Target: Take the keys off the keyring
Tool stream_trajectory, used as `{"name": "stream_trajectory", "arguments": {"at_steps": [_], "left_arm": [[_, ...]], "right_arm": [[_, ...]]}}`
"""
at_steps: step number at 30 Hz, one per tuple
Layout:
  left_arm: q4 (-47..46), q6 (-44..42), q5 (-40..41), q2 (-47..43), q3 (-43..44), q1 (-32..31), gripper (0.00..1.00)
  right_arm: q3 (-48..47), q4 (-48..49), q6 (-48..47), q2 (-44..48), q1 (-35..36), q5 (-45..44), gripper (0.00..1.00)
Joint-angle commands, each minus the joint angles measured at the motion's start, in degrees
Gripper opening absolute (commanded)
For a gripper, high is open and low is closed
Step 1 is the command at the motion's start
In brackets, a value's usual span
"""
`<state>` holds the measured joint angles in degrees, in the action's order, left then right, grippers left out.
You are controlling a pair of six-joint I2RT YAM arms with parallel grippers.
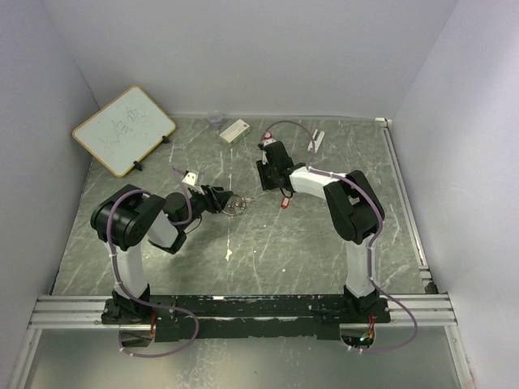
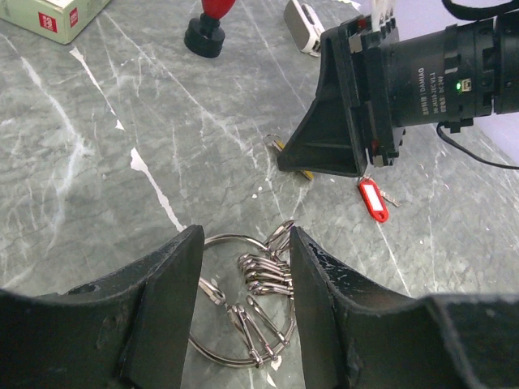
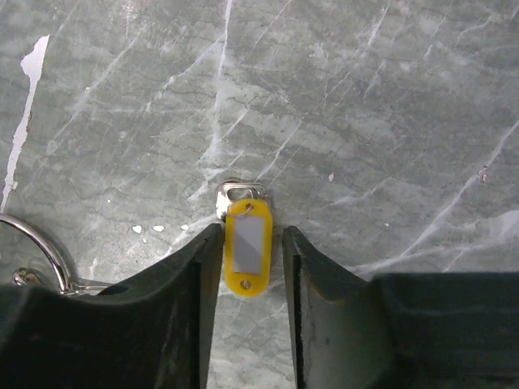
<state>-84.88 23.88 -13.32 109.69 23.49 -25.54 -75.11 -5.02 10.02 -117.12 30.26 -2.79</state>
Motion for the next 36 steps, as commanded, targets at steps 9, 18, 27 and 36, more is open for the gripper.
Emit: {"name": "stream_trajectory", "arguments": {"at_steps": [9,18,27,36], "left_arm": [[7.98,-6.59,2.25,-10.19,-0.51,-0.03,0.59],[22.68,-9.94,3.88,-23.69,-2.36,-0.04,1.0],[40.25,-13.24,10.69,-43.41,-7.06,-0.2,1.0],[59.22,-14.78,15.96,-60.82,-6.6,-0.64,1.0]], "right_arm": [[2.88,3.71,0.0,8.15,0.39,-1.24,0.42],[12.7,8.32,1.42,23.86,0.41,-11.67,0.63],[30.0,9.39,8.07,42.55,0.41,-32.81,1.0],[38.13,3.58,14.7,60.59,0.46,-46.06,1.0]]}}
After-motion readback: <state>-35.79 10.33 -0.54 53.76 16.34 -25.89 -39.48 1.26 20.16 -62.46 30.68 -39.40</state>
